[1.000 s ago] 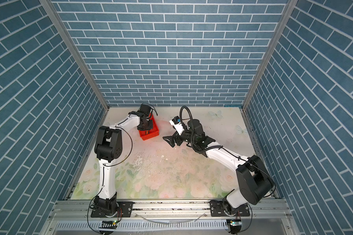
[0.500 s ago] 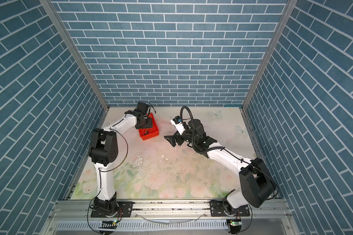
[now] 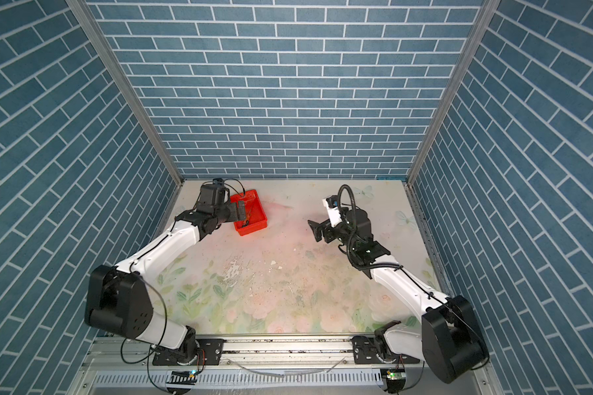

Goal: Put the screwdriver in the bin

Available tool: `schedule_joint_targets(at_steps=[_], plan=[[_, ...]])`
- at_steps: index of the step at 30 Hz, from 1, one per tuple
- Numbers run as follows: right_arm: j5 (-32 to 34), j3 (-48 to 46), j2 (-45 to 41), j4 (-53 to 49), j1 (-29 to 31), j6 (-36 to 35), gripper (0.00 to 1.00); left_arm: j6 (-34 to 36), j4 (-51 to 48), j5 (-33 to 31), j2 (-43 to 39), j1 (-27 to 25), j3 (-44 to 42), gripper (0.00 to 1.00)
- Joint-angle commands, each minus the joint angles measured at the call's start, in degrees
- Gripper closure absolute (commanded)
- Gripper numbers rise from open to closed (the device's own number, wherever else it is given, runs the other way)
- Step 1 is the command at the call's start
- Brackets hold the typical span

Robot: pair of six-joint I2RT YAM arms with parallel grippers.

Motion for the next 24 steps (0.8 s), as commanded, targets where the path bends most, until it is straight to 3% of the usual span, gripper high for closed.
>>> schedule_joint_targets(at_steps=[1, 6, 10, 17, 21, 24], plan=[[11.18, -5.66, -5.13, 1.75, -4.97, -0.58, 0.01, 6.47, 12.26, -4.36, -5.42, -0.20, -8.90, 0.00], [22.80, -13.37, -9.52, 1.49, -12.49, -4.30, 0.01, 12.19, 22.05, -10.54, -10.87, 0.06, -21.10, 0.00], [27.19, -19.29, -7.65, 9.39, -16.73, -4.00, 0.01, 14.39, 29.99, -12.59, -12.31, 0.32, -27.75, 0.00], [21.76, -26.03, 3.22, 31.76, -24.20, 1.04, 0.01, 24.82, 41.36, -14.37, -10.68, 0.61, -33.39, 0.00], [18.72, -26.29, 10.22, 39.38, -26.38, 2.81, 0.01, 24.94, 49.30, -14.26, -9.58, 2.04, -37.89, 0.00], [16.02, -25.46, 14.84, 42.49, -27.33, 2.90, 0.01, 24.99, 59.43, -9.56, -6.71, 5.49, -41.95, 0.00]])
